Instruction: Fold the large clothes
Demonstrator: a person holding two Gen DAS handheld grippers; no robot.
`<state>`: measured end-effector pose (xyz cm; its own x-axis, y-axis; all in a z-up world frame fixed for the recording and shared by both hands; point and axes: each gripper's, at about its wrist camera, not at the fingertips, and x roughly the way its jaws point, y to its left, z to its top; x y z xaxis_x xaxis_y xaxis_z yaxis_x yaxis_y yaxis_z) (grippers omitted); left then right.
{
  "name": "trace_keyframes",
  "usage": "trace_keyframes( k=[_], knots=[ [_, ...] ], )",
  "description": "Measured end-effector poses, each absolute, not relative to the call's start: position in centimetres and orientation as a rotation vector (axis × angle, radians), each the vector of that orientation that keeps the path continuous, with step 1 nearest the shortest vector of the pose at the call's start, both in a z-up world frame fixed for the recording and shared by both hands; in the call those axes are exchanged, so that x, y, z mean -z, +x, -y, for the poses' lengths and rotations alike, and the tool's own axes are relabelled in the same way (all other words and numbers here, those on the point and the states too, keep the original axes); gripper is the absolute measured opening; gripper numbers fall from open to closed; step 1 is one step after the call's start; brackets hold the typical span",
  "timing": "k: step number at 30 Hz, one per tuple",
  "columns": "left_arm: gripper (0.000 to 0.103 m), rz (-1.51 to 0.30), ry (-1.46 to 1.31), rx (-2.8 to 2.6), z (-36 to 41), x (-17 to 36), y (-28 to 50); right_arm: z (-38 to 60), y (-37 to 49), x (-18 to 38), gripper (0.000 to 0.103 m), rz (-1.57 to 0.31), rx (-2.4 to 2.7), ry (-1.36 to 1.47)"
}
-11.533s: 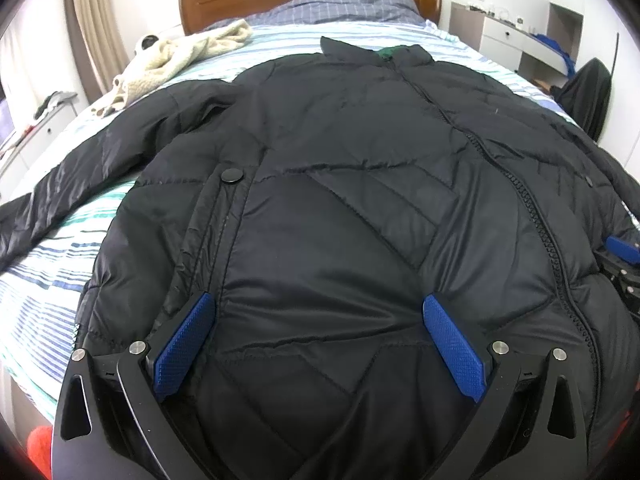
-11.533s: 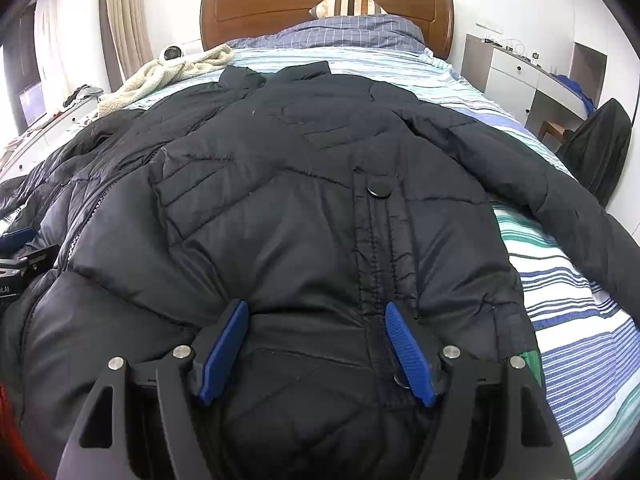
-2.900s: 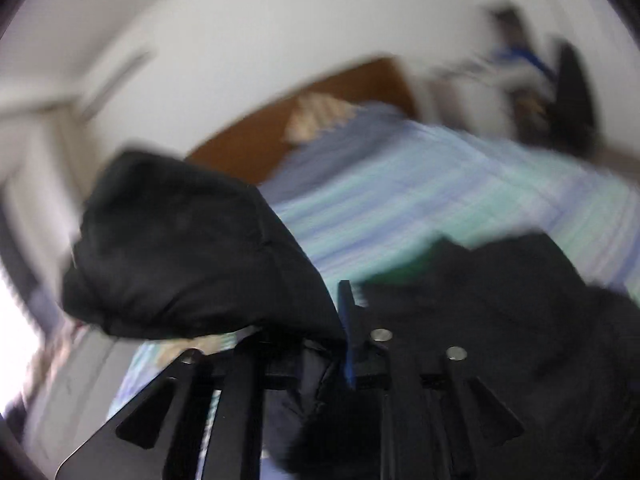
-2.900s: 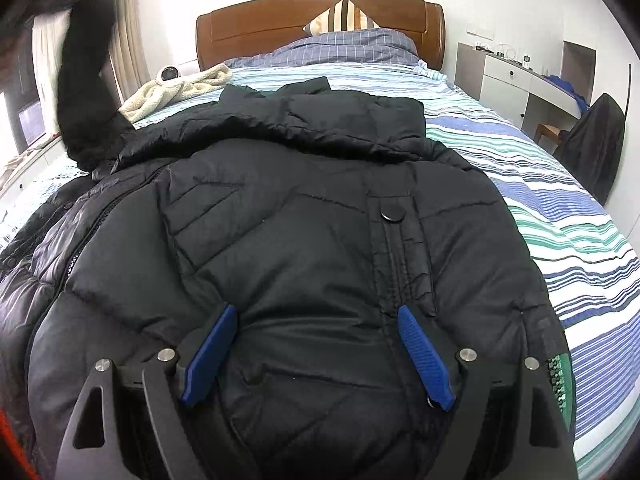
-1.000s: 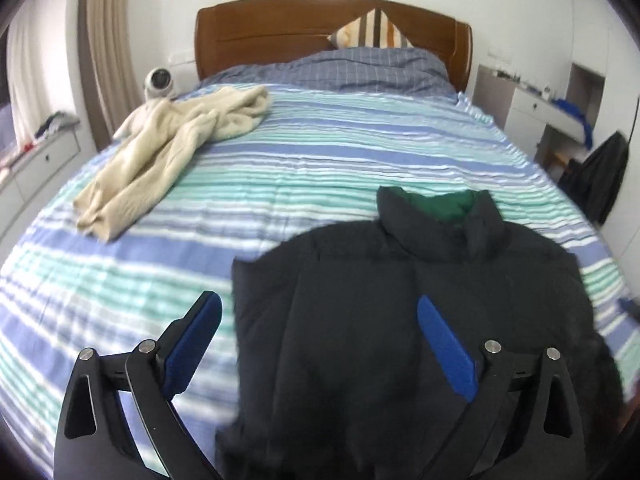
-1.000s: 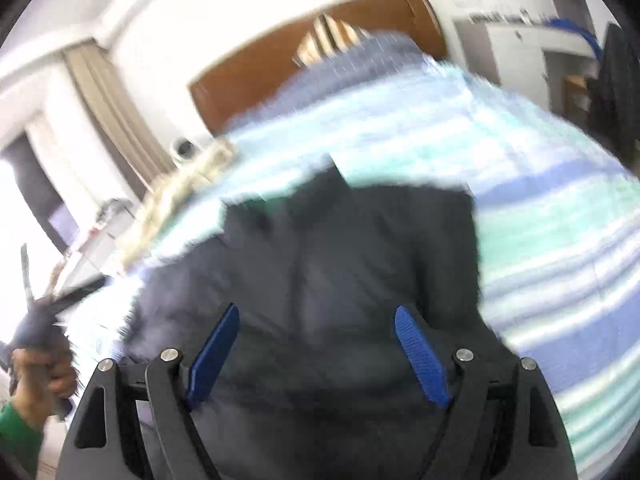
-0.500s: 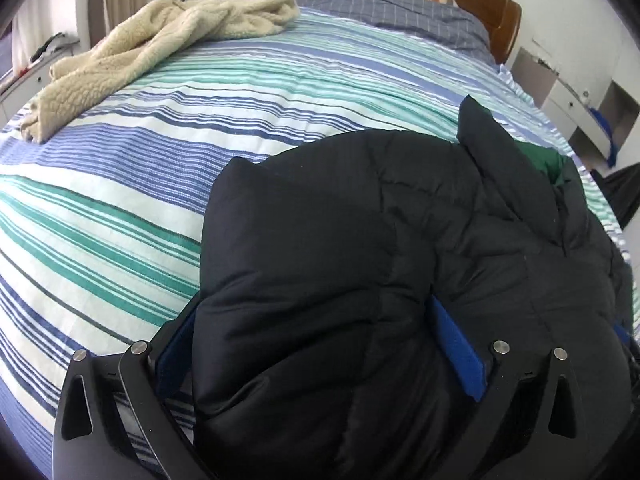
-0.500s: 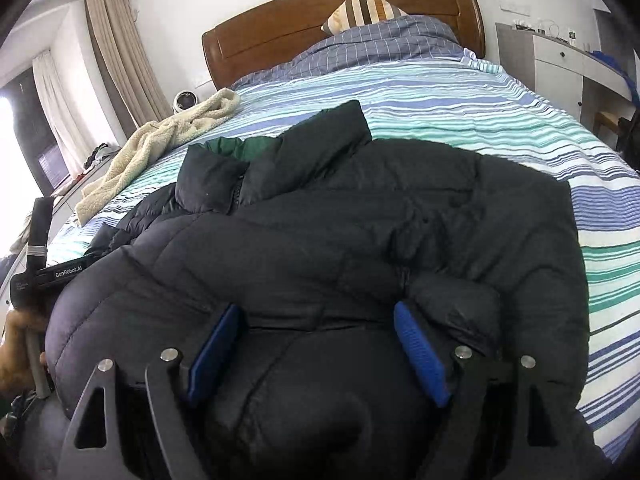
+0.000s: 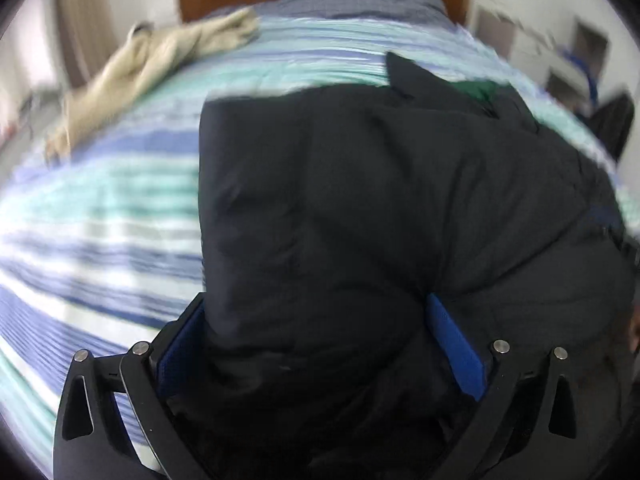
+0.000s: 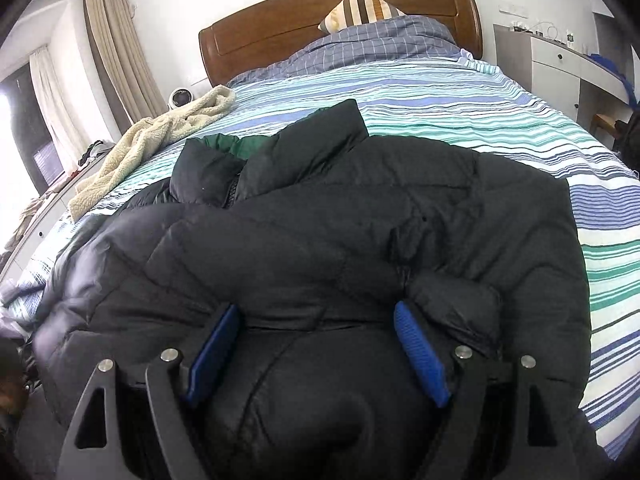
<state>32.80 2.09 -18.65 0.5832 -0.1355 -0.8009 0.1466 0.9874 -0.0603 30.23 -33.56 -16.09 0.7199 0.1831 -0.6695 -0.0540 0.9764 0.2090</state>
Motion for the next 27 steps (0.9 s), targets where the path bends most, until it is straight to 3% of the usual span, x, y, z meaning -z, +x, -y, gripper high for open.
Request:
trace_keyframes(
  k=[27],
  knots=[
    [0.102, -0.866, 0.036, 0.132, -1.65, 19.25, 32.24, 33.07, 30.28, 16.24, 0.081, -0.754, -0.112, 0.154]
  ],
)
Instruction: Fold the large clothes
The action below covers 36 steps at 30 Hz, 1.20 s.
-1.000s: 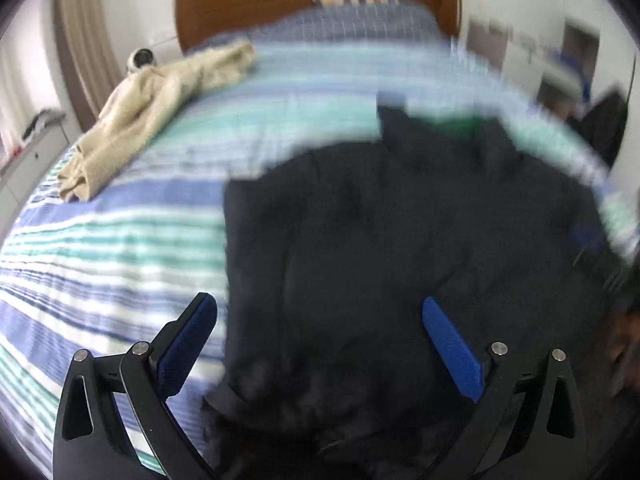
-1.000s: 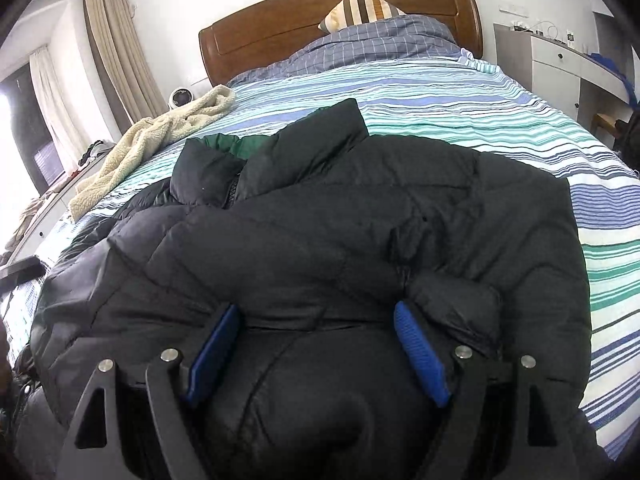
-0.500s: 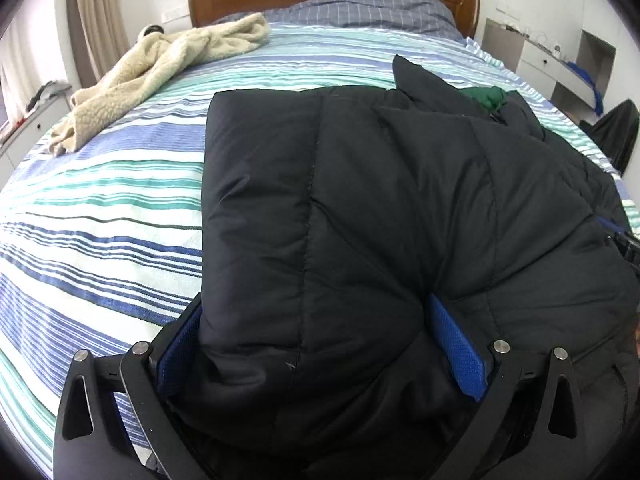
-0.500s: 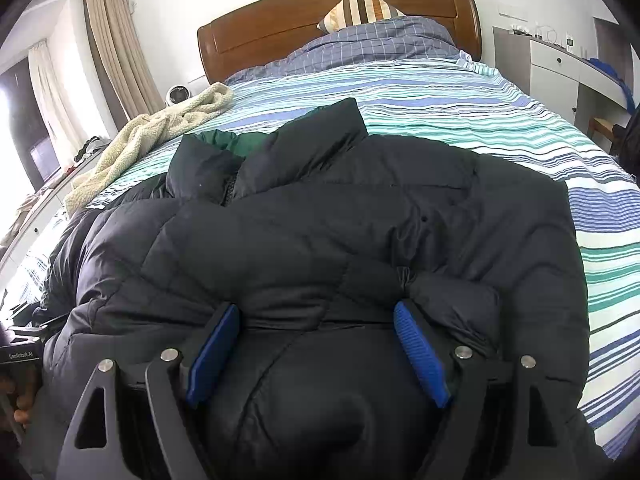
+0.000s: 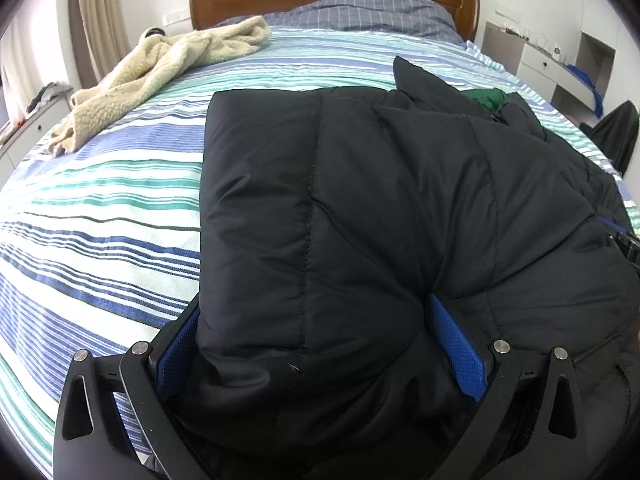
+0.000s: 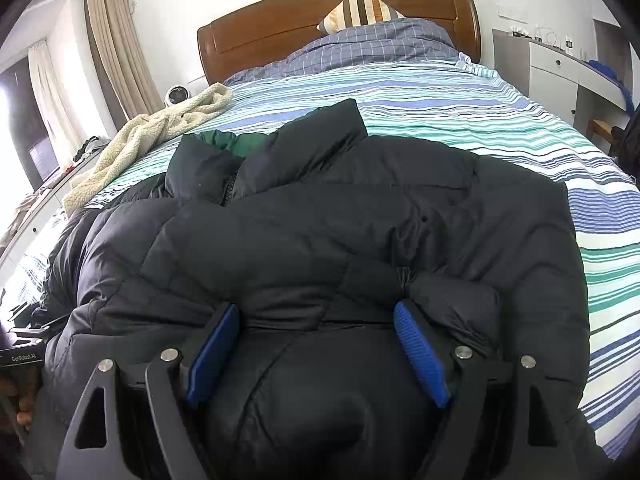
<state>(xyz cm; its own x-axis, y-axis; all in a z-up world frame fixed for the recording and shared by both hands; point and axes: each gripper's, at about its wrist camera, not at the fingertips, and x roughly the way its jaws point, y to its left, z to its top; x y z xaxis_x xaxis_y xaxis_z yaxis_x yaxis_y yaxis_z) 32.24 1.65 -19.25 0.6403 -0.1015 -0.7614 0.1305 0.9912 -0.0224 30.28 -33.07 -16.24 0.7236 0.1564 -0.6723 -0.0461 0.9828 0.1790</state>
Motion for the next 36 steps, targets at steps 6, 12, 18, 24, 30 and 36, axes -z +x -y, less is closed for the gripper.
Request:
trace_keyframes(
  k=[6, 12, 18, 24, 30, 36],
  knots=[
    [0.102, -0.867, 0.03, 0.136, -1.8, 19.3, 32.3, 33.1, 30.2, 16.2, 0.081, -0.754, -0.111, 0.152],
    [0.102, -0.87, 0.04, 0.128, -1.7, 19.1, 32.2, 32.1, 30.2, 15.4, 0.082, -0.773, -0.06, 0.081],
    [0.102, -0.919, 0.019, 0.139, -2.3, 15.4, 30.3, 30.3, 25.9, 9.7, 0.082, -0.744, 0.077, -0.079],
    [0.102, -0.786, 0.015, 0.196, -2.8, 8.2, 23.5, 31.5, 19.2, 4.1, 0.082, -0.679, 0.209, -0.117],
    [0.103, -0.732, 0.05, 0.204, -3.7, 5.2, 17.8, 32.9, 14.0, 0.7, 0.082, -0.648, 0.351, -0.146],
    [0.103, -0.795, 0.077, 0.146, -5.6, 5.7, 14.8, 33.6, 10.8, -0.5, 0.082, -0.636, 0.322, -0.127]
  ],
)
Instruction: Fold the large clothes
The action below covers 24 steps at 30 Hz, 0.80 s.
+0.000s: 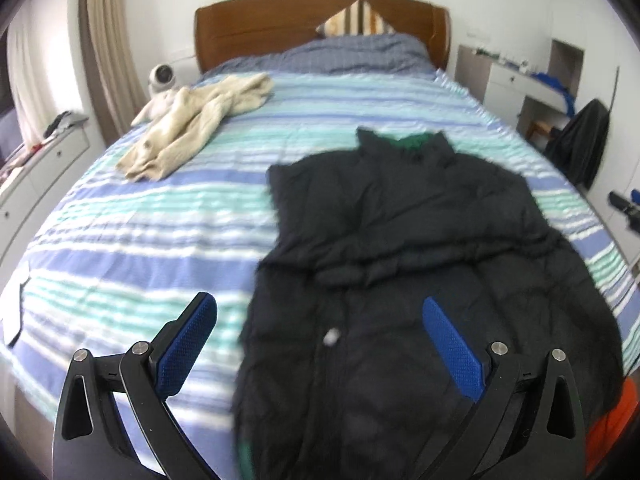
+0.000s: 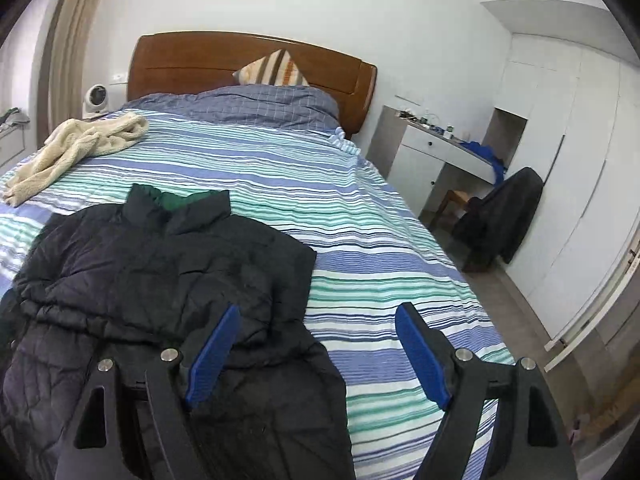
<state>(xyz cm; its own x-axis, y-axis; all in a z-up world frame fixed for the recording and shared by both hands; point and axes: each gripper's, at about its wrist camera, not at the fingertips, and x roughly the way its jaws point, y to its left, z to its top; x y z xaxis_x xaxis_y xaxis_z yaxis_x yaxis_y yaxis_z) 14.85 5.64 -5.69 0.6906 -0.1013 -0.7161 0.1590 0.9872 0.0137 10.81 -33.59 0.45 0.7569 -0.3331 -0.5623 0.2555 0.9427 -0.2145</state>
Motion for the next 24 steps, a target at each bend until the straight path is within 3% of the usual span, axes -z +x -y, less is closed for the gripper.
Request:
trace_keyframes(
  k=[6, 10, 18, 20, 21, 22, 23, 24],
  knots=[
    [0.103, -0.897, 0.02, 0.164, -12.3, 8.1, 10.7, 40.5, 5.4, 1.7, 0.082, -0.74, 0.063, 0.089],
    [0.102, -1.028, -0.102, 0.204, -14.7, 12.5, 9.0, 44.3, 1.4, 8.4, 0.082, -0.986, -0.065, 0.221],
    [0.099, -1.095, -0.015, 0.315, -8.0, 15.9, 7.1, 44.5, -3.6, 13.7, 0.082, -1.05, -0.199, 0.497],
    [0.084, -1.108, 0.038, 0.307, -7.0, 15.6, 7.0, 43.3, -3.1, 13.9, 0.081, -1.087, -0.261, 0.489],
    [0.068, -1.112, 0.047, 0.3, -7.0, 15.4, 7.0, 42.9, -2.8, 13.9, 0.075, -1.095, -0.26, 0.457],
    [0.048, -1.116, 0.045, 0.296, -7.1, 15.0, 7.0, 42.2, -2.5, 13.9, 0.05, -1.118, -0.237, 0.388],
    [0.042, -1.127, 0.018, 0.298, -7.3, 14.5, 7.0, 42.1, -2.1, 13.8, 0.04, -1.135, -0.226, 0.364],
    [0.031, -1.134, -0.009, 0.301, -7.7, 14.3, 7.1, 42.2, -1.7, 13.6, 0.038, -1.142, -0.233, 0.385]
  ],
)
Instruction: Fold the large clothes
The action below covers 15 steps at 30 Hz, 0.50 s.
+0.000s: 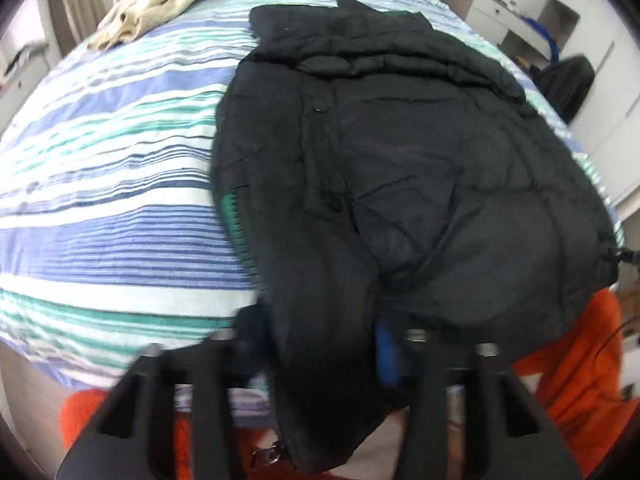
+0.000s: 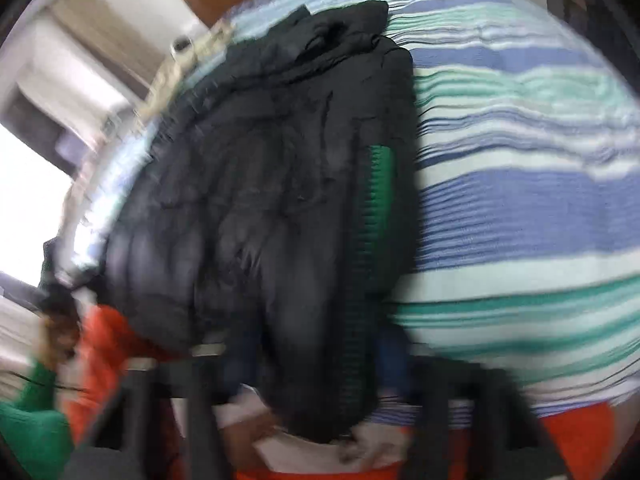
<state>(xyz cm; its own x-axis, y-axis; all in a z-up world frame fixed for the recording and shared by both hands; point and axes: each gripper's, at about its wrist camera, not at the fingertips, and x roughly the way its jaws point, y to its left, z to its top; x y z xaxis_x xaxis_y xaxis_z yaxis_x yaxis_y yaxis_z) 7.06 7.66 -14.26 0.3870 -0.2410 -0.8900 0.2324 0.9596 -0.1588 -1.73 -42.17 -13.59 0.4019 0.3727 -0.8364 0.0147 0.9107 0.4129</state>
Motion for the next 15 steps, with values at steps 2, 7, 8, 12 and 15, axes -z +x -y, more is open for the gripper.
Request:
trace_keyframes(
  k=[2, 7, 8, 12, 15],
  knots=[
    [0.022, -1.132, -0.081, 0.305, -8.3, 12.9, 7.1, 42.0, -1.5, 12.4, 0.028, -1.134, -0.249, 0.388],
    [0.017, -1.107, -0.104, 0.344, -9.2, 10.1, 5.1, 41.3, -2.6, 7.3, 0.019, -1.05, -0.292, 0.327],
    [0.017, -1.114, -0.106, 0.353, -9.4, 9.8, 4.5, 41.3, -3.1, 6.6, 0.019, -1.045, -0.29, 0.316],
    [0.017, -1.172, -0.096, 0.364, -10.4, 9.7, 0.7, 41.4, -5.8, 5.8, 0.019, -1.079, -0.319, 0.354],
    [0.017, -1.221, -0.101, 0.379, -11.8, 9.1, -2.9, 41.1, -9.3, 5.7, 0.018, -1.136, -0.352, 0.446]
  ],
)
